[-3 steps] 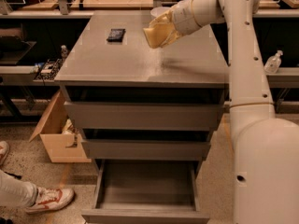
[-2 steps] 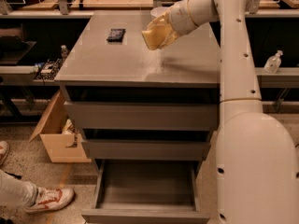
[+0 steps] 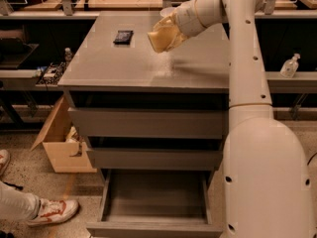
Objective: Pick sponge from bottom drawer and place on counter
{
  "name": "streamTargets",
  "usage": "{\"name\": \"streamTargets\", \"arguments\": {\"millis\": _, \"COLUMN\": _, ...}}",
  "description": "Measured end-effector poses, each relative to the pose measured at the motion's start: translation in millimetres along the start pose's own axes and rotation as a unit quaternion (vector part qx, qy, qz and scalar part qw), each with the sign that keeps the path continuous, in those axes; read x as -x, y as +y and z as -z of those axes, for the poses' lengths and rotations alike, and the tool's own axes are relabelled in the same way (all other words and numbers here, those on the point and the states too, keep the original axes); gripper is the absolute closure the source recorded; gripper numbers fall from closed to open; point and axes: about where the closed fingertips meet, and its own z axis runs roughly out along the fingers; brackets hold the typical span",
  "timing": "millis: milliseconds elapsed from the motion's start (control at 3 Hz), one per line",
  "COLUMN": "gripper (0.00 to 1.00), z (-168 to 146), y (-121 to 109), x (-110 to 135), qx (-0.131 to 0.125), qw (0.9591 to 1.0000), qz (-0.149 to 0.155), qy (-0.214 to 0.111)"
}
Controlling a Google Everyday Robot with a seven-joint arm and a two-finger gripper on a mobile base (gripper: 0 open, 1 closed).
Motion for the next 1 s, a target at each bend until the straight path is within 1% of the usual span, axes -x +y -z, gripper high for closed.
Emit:
{"name": "streamTargets", "arguments": {"millis": 667, "gripper": 0.15, "z": -10, "y": -3, "x": 0, "qx": -0.005, "qw": 1.0, "qz": 0.0, "qy": 0.0}}
{"name": "streamTargets", "arguments": {"millis": 1000, "gripper": 0.0, "z": -15, "y": -4, "x": 0, "qx": -0.007, "qw": 1.0, "qz": 0.001, "qy": -0.001}}
